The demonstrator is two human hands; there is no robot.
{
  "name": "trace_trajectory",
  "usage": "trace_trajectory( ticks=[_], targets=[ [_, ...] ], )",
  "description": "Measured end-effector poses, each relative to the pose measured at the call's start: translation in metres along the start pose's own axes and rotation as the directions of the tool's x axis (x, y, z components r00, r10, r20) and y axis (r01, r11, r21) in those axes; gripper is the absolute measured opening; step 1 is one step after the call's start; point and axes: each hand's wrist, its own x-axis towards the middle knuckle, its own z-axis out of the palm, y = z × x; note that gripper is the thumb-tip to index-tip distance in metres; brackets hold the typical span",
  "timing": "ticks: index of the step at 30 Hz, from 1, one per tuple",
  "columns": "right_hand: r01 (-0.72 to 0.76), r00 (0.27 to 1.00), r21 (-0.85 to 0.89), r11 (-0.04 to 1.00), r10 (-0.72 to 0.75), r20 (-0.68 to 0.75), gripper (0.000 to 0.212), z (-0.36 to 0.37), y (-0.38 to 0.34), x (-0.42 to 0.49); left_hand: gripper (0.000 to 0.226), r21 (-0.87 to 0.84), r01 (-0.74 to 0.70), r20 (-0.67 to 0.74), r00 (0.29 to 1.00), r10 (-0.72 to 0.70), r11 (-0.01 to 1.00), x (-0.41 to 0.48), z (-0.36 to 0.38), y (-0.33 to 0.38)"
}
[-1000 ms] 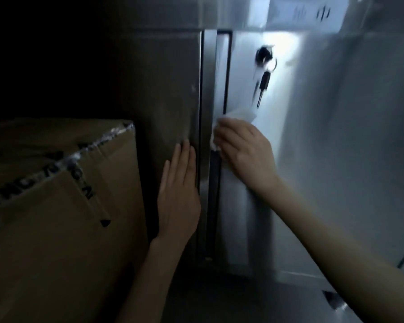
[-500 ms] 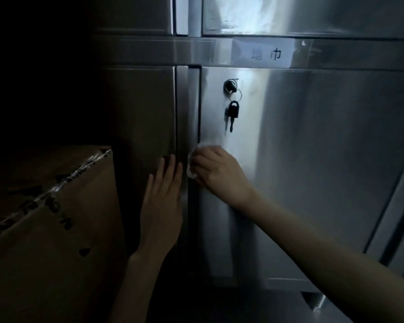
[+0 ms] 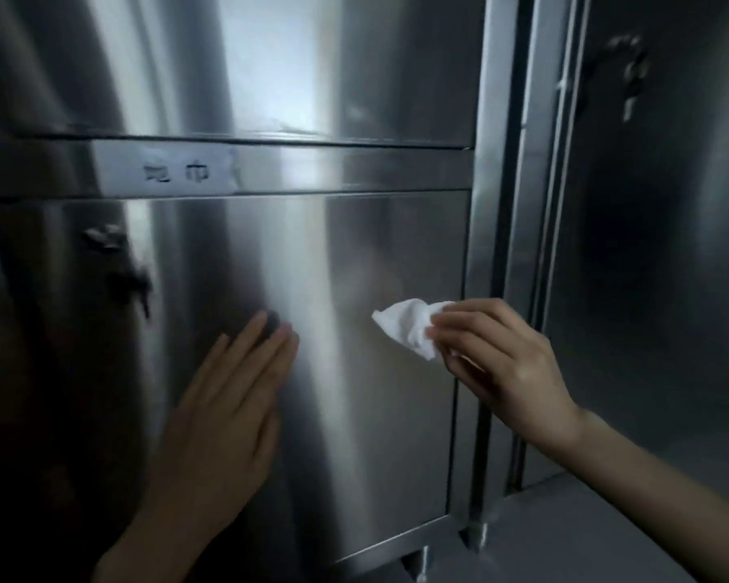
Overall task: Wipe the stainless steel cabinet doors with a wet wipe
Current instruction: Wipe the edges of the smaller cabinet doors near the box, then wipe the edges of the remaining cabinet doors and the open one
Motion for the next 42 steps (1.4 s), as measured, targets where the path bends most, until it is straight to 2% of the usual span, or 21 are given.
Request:
trace_trajectory(
  ticks=[5, 9, 12, 14, 21, 26, 33, 37, 42],
  targets=[
    [-0.054, 0.997, -0.172, 0.984, 0.062, 0.041, 0.015, -0.064, 0.067, -0.010, 0.048, -0.100, -0.182, -0.089, 0.981, 0.173, 0.978, 0.092, 0.044, 0.079],
    [-0.133, 0.985, -0.262, 0.956, 0.158, 0.075, 0.013, -0.117, 0.107, 0.018, 0.049, -0.170, -0.254, -0.052, 0.967, 0.248, 0.952, 0.169, 0.045, 0.115],
    [-0.228, 0.960, -0.319, 0.920, 0.267, 0.083, 0.010, -0.166, 0.128, 0.056, 0.047, -0.206, -0.290, -0.024, 0.956, 0.291, 0.935, 0.230, 0.026, 0.131],
    [-0.275, 0.943, -0.341, 0.899, 0.322, 0.089, 0.009, -0.199, 0.139, 0.085, 0.039, -0.255, -0.314, -0.058, 0.949, 0.310, 0.915, 0.269, 0.007, 0.138],
    [-0.325, 0.909, -0.385, 0.864, 0.398, 0.125, 0.015, -0.309, 0.182, 0.224, 0.021, -0.349, -0.390, -0.122, 0.921, 0.371, 0.852, 0.418, -0.107, 0.138],
    [-0.320, 0.913, -0.375, 0.870, 0.389, 0.123, 0.016, -0.380, 0.214, 0.343, 0.020, -0.354, -0.387, -0.032, 0.915, 0.402, 0.852, 0.528, -0.196, 0.134],
    [-0.261, 0.933, -0.314, 0.913, 0.322, 0.163, 0.017, -0.460, 0.268, 0.490, 0.025, -0.269, -0.407, -0.094, 0.913, 0.396, 0.873, 0.674, -0.291, 0.130],
    [-0.219, 0.947, -0.283, 0.934, 0.274, 0.169, 0.025, -0.479, 0.296, 0.544, 0.027, -0.196, -0.397, -0.133, 0.917, 0.377, 0.897, 0.734, -0.324, 0.122],
    [-0.149, 0.972, -0.276, 0.950, 0.192, 0.136, 0.015, -0.468, 0.317, 0.581, 0.026, -0.123, -0.405, -0.166, 0.908, 0.384, 0.906, 0.772, -0.345, 0.104]
  ],
)
